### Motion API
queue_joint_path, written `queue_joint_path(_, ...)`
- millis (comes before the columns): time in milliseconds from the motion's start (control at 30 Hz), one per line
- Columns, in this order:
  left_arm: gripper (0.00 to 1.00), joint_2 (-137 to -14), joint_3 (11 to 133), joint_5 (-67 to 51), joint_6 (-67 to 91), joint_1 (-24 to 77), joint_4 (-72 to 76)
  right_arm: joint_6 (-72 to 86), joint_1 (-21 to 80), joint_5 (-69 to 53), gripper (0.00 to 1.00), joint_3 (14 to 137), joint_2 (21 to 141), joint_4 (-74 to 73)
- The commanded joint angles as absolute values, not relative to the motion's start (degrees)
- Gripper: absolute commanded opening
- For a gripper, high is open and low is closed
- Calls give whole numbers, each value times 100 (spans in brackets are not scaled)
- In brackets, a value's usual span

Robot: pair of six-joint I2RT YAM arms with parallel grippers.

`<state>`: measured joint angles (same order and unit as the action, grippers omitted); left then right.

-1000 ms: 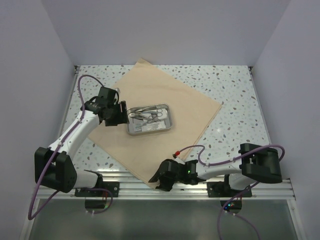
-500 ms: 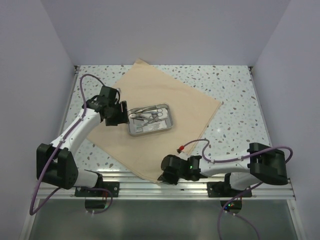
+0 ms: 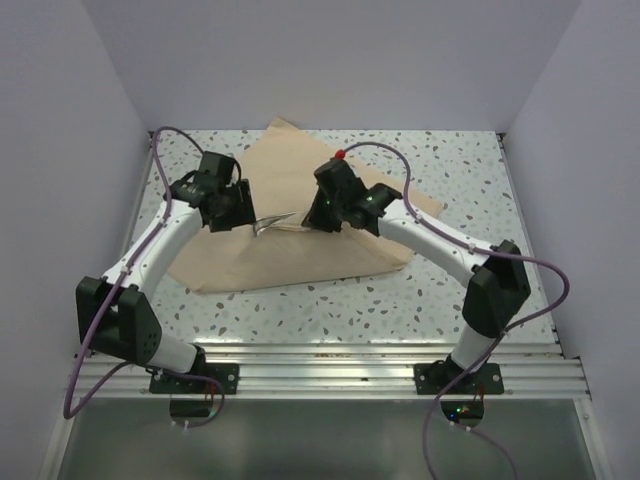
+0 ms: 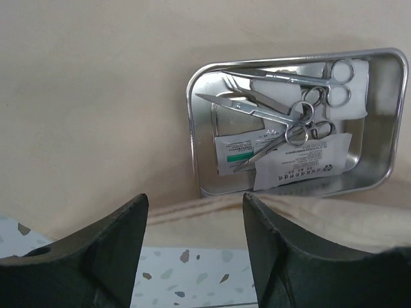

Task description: Prepare the surgical pack

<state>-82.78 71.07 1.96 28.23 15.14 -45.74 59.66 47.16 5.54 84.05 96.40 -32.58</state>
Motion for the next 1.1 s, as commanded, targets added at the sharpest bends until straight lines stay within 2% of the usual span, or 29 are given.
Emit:
queue_joint_path(0, 64, -8454, 7532, 615, 3199, 1521, -4693, 4546, 4255, 73, 0, 9296, 10115, -3517)
queue_joint_path(333, 64, -8903, 7593, 633, 3419, 1529, -4641, 3788, 3753, -1721, 0, 11609, 12242, -3551)
queue_joint_path(1067, 64, -9597, 8253, 809, 3208, 1520, -4518, 4095, 3261, -2601, 0, 13166, 13789, -3542)
